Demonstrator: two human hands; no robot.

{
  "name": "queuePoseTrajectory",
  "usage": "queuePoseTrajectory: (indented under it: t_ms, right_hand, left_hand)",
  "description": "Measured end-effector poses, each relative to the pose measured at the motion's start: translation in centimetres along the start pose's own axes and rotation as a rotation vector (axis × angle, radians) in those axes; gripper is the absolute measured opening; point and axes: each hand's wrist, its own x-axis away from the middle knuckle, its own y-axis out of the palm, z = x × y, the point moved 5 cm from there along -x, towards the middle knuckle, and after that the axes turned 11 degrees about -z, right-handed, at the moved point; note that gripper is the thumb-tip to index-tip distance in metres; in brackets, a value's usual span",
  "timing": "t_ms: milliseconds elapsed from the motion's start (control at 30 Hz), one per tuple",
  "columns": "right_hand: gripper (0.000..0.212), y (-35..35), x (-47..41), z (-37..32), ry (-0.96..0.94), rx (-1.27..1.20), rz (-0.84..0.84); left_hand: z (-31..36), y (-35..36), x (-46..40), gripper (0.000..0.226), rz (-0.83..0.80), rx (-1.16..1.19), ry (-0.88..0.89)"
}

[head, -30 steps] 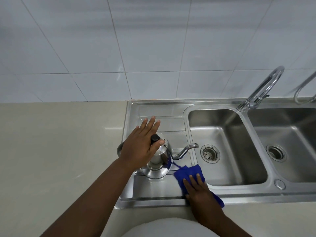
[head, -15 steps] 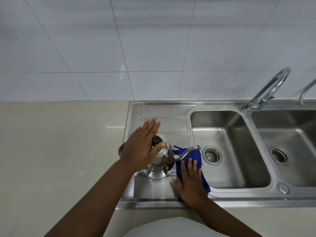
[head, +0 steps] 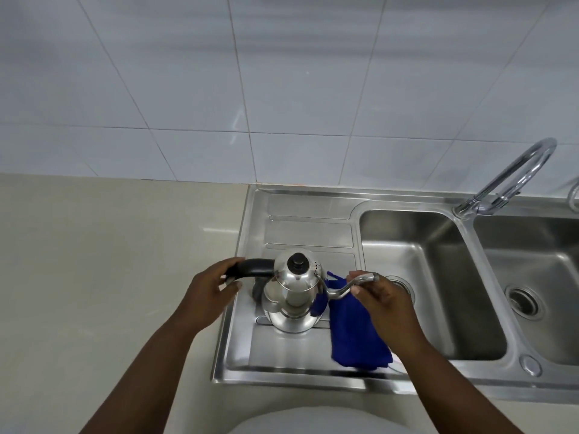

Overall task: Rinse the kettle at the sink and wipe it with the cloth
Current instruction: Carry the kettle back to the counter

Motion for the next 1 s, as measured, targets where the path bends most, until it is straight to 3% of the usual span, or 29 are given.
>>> queuePoseTrajectory:
  t_ms: [200, 400, 600, 700, 833, 1000]
  right_hand:
    - [0.019, 0.1, -0.3, -0.7, -0.016, -0.039, 0.005]
    - [0.022, 2.5, -1.9, -3.9, -0.092, -0.084, -0.073]
    - [0.020, 8.2, -5.0, -7.0, -0.156, -0.241, -0.191]
    - [0.018, 11.8, -6.4, -8.0, -0.149, -0.260, -0.230]
    - [0.016, 16.3, -7.7, -9.0, -0.146, -0.210, -0.266]
    - [0.028, 20.9, -8.2, -9.7, -0.171, -0.107, -0.352]
  left_hand:
    - [-0.1, -0.7, -0.3, 0.062, 0.036, -0.011, 0.033]
    - [-0.2, -4.7, 0.8, 0.050, 0.111, 0.002, 0.049]
    - [-2.4, -10.9, 2.2, 0.038, 0.194, -0.018, -0.035]
    - [-4.0, -13.9, 3.2, 0.045, 0.245, -0.043, -0.067]
    - [-7.0, -17.1, 4.2, 0.035, 0.276, -0.062, -0.155]
    - [-9.5, -19.8, 5.3, 0.052, 0.359, -0.051, -0.217]
